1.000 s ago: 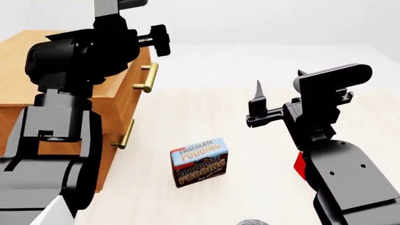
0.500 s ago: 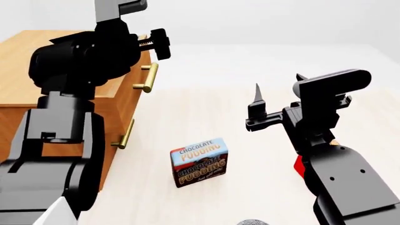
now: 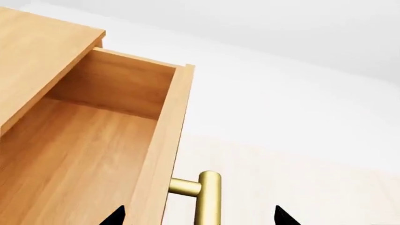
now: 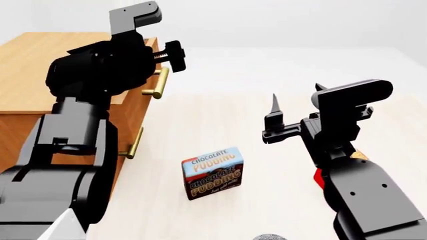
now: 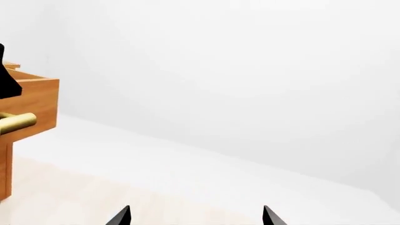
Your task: Put the bowl in the top drawer of the cabinet.
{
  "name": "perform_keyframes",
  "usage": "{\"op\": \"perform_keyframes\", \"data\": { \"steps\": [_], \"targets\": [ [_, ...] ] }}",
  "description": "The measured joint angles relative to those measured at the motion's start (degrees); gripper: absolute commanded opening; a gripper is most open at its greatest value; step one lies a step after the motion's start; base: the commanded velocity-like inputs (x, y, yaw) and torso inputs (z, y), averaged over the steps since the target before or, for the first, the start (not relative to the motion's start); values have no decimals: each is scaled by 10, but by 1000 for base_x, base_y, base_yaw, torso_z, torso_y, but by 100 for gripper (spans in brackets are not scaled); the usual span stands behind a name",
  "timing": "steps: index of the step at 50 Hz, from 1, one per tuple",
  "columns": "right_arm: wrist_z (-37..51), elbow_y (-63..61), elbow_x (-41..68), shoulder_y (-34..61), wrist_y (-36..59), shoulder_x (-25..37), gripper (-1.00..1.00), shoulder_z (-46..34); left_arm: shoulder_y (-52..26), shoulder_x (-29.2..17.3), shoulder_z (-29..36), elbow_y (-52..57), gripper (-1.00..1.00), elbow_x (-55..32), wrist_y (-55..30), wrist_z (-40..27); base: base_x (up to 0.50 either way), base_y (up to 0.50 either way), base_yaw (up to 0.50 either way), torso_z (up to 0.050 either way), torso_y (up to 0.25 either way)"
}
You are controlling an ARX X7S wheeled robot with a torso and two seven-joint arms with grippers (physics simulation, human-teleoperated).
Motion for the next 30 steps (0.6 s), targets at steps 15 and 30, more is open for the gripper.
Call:
{"op": "perform_keyframes", "data": {
  "steps": [15,30],
  "targets": [
    [1,2,4,-8,-6,2,100,0,6,5,-14,22,100,-45,-27,-42,0,0,0,0,0],
    [3,-12,11,-20,-1,7,100,6,6,7,-48,57,100,-140,-79,-106,0,0,0,0,0]
  ]
}}
